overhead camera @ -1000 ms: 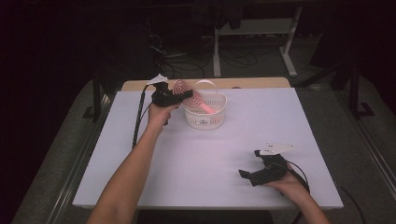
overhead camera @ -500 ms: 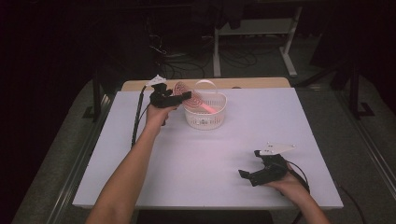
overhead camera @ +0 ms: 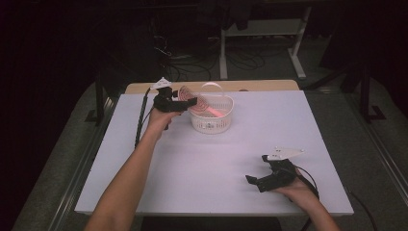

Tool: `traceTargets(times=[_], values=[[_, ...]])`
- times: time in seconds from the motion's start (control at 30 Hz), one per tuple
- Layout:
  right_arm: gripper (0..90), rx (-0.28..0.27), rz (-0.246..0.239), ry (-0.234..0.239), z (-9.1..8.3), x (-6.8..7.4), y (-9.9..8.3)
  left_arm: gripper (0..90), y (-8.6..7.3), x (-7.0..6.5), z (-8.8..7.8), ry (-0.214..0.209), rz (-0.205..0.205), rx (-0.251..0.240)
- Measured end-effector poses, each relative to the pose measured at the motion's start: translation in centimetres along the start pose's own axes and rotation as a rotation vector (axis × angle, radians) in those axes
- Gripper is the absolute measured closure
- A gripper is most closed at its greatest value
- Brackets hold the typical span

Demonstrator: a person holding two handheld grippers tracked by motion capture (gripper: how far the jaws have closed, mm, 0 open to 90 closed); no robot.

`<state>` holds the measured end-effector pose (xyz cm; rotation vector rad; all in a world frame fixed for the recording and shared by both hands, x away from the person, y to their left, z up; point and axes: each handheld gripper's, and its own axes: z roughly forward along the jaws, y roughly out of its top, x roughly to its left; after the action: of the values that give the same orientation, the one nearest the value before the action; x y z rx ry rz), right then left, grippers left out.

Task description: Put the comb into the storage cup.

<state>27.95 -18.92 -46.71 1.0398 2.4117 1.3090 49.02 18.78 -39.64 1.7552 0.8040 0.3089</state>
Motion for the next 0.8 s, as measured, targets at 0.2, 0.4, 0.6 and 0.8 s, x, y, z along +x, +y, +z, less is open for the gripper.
traceTargets(times=[0.2,0.4,0.6,0.8], values=[[0.0,0.001,-0.002,-0.001,0.0,0.0,0.0,6.1,0.1,-0.1,-0.2,0.01,0.012,0.006],[0.0,0.002,-0.003,0.0,0.1,0.0,0.0,0.0,0.2,-0.2,-0.6,0.011,0.046,0.014],[0.0,0.002,-0.002,0.0,0.1,0.0,0.0,0.0,0.2,-0.2,-1.0,0.02,0.077,0.031],[0.0,0.002,-0.002,-0.001,0.1,0.0,0.0,0.0,0.2,-0.3,-1.7,0.02,0.096,0.042]])
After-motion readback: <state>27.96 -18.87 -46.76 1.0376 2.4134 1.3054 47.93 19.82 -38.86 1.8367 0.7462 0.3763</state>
